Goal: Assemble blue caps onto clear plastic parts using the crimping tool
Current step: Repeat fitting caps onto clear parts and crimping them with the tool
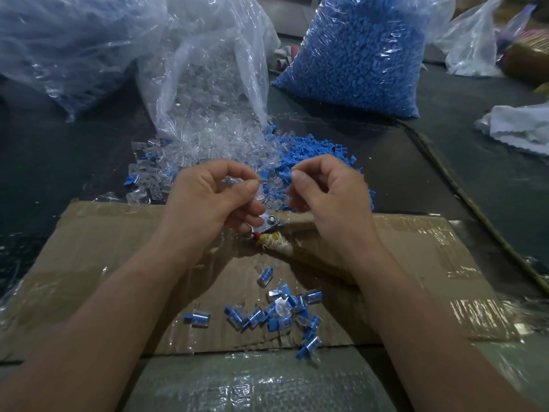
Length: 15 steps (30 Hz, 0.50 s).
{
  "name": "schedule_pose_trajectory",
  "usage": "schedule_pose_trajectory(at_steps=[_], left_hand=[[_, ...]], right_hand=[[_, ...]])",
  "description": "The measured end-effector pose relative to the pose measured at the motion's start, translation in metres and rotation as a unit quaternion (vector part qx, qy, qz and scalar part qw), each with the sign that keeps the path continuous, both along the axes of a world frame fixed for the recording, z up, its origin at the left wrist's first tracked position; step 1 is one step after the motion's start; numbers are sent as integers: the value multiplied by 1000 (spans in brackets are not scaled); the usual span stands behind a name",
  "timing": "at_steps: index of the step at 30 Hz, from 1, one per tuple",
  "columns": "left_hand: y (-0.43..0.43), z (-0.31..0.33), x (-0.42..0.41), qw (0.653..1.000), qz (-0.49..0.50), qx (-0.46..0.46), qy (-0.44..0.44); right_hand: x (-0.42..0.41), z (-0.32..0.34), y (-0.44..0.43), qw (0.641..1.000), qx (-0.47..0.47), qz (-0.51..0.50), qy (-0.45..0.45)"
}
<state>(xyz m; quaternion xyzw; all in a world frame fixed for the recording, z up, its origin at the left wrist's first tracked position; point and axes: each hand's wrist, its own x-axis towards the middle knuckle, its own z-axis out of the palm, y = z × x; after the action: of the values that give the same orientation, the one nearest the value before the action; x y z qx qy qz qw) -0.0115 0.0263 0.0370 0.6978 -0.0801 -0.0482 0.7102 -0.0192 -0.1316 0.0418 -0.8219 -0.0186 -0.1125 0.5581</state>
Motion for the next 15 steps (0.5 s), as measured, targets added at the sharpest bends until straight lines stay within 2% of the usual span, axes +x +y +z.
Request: schedule_pose_trajectory(at_steps=[7, 15], left_hand=[[-5, 5, -5, 999, -28, 3, -30], [-5, 0, -2, 997, 22, 59, -35]], right_hand=[[-6, -2, 17, 992, 105, 35, 62], [-4, -6, 19, 997, 69, 36, 28]])
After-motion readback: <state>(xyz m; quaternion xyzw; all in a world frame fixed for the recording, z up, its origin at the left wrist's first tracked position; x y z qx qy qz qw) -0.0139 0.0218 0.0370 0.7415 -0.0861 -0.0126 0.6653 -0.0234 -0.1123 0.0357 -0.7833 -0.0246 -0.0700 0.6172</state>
